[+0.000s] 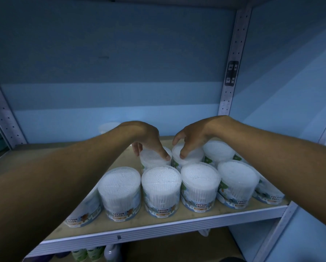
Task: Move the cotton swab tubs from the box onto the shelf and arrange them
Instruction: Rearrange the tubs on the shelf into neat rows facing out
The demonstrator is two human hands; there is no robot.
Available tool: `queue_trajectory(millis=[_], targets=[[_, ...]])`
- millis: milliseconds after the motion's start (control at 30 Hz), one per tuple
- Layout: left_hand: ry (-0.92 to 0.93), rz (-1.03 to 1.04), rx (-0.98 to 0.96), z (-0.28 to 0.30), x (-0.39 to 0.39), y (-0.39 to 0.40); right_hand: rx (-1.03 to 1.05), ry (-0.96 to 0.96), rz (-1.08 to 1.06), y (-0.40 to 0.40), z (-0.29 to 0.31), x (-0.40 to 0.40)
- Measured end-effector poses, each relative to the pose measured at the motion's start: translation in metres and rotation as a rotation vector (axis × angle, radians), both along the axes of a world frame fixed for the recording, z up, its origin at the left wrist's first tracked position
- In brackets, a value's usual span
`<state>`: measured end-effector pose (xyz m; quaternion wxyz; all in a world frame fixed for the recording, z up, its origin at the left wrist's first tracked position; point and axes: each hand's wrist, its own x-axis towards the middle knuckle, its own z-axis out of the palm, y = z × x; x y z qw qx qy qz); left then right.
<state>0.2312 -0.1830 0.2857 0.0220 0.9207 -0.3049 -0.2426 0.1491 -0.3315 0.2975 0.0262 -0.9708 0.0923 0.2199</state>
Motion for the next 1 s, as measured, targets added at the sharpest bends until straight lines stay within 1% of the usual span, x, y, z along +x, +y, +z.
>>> queue_trajectory(millis=[100, 233, 567, 733, 833, 1000], targets=[[-0.047, 0.003, -0.011, 0.003, 0.003, 0.006, -0.007, -0.016, 0.007, 0.003, 0.005, 0.001], [-0.065, 0.022, -0.005, 0.006, 0.011, 0.019, 0.002, -0.036, 0.014, 0.010, 0.007, 0.007], [-0.155, 0.080, -0.015, 0.010, 0.036, 0.066, 0.014, -0.093, 0.050, 0.029, 0.000, 0.033], [-0.273, 0.070, 0.002, 0.010, 0.052, 0.083, 0.019, -0.191, 0.062, 0.038, -0.010, 0.056], [-0.347, 0.043, 0.010, 0.005, 0.066, 0.092, 0.015, -0.211, 0.076, 0.044, -0.018, 0.074], [-0.361, 0.089, -0.055, -0.012, 0.101, 0.102, 0.058, -0.258, 0.044, 0.051, -0.028, 0.110]])
